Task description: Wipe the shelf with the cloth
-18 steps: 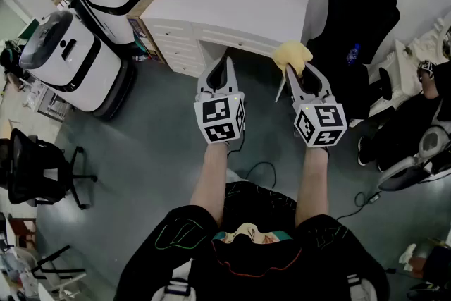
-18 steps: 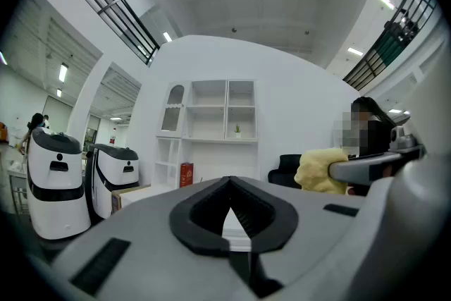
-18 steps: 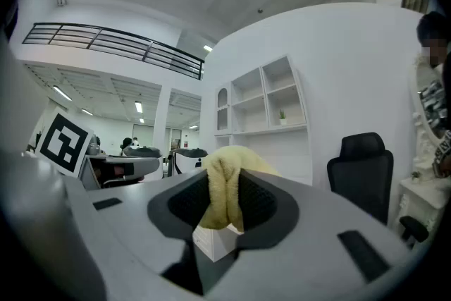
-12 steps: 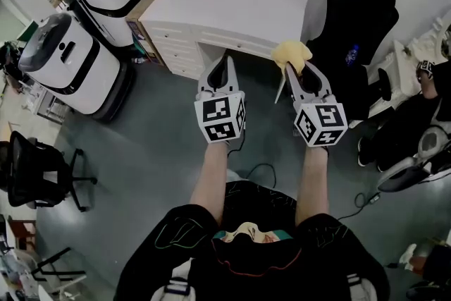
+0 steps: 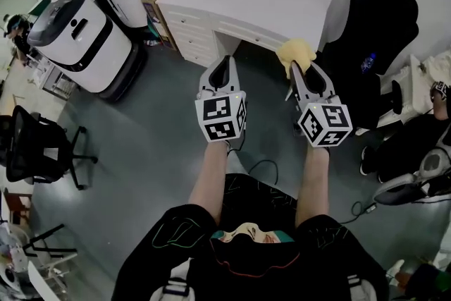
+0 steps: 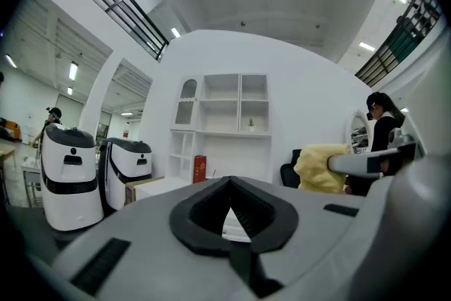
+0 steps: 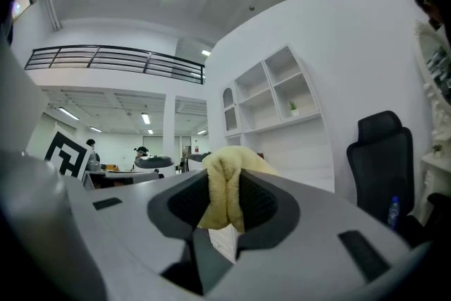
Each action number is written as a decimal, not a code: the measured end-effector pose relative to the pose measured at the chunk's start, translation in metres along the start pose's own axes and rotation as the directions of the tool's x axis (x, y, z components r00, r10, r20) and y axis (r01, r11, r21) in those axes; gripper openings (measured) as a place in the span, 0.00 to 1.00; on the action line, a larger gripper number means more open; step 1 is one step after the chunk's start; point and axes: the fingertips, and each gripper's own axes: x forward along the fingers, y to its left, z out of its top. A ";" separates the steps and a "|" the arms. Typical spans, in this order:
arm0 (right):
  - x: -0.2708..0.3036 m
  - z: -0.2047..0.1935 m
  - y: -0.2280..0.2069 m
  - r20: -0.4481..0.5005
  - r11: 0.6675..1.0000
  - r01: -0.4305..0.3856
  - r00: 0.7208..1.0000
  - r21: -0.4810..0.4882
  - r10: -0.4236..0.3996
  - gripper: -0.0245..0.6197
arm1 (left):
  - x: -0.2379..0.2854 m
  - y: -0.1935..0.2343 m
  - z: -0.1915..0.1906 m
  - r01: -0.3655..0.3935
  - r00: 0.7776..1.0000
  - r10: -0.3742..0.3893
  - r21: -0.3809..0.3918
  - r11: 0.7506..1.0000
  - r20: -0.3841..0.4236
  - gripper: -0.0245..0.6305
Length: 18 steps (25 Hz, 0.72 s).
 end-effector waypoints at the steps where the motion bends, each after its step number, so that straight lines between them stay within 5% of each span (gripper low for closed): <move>1: 0.005 -0.008 0.004 -0.014 1.000 -0.012 1.000 0.007 0.012 0.21 | -0.001 0.008 -0.006 -0.015 1.000 0.015 -0.006 1.000 -0.012 0.04; 10: 0.072 -0.043 0.024 -0.045 0.994 -0.053 0.997 0.093 0.058 0.21 | 0.020 0.075 -0.041 -0.095 0.993 0.092 -0.035 0.995 -0.081 0.04; 18: 0.154 -0.073 -0.004 -0.023 0.977 -0.024 0.999 0.212 0.030 0.21 | 0.082 0.134 -0.076 -0.175 0.978 0.166 -0.060 0.983 -0.127 0.04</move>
